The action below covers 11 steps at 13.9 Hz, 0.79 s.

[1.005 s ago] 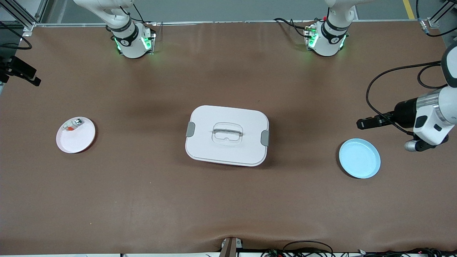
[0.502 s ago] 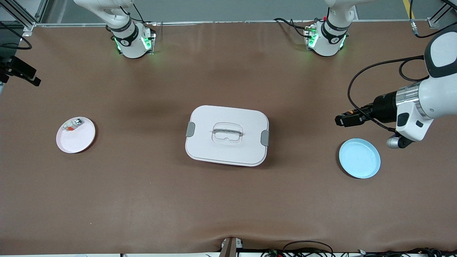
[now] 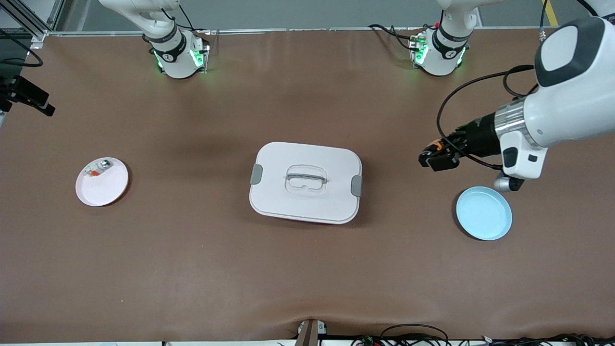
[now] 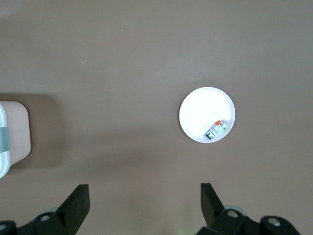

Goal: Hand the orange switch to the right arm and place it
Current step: 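Lift the switch with the left gripper and carry it over the white box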

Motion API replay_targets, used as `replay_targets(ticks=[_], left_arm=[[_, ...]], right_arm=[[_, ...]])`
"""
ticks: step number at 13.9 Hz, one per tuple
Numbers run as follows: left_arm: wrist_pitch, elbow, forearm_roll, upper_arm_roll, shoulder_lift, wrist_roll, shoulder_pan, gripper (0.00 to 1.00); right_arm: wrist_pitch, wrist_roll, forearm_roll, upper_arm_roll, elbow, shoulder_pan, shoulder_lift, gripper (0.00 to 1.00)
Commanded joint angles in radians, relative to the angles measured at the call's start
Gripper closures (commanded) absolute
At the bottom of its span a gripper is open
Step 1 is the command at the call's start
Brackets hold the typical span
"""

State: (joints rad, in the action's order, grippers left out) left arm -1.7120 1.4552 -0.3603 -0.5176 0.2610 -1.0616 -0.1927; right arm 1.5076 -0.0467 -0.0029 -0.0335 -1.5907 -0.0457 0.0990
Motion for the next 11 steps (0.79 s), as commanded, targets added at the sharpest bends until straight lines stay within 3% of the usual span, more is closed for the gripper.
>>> replay_targets(ticks=[1, 11], left_arm=[[-0.058, -0.009, -0.009, -0.019, 0.004, -0.115, 0.035, 0.64], [-0.330, -0.009, -0.002, -0.018, 0.047, -0.685, 0.274, 0.64]], right_arm=[[0.008, 0.010, 0.003, 0.010, -0.020, -0.010, 0.024, 0.00], [0.008, 0.010, 0.003, 0.014, -0.020, -0.010, 0.024, 0.00]])
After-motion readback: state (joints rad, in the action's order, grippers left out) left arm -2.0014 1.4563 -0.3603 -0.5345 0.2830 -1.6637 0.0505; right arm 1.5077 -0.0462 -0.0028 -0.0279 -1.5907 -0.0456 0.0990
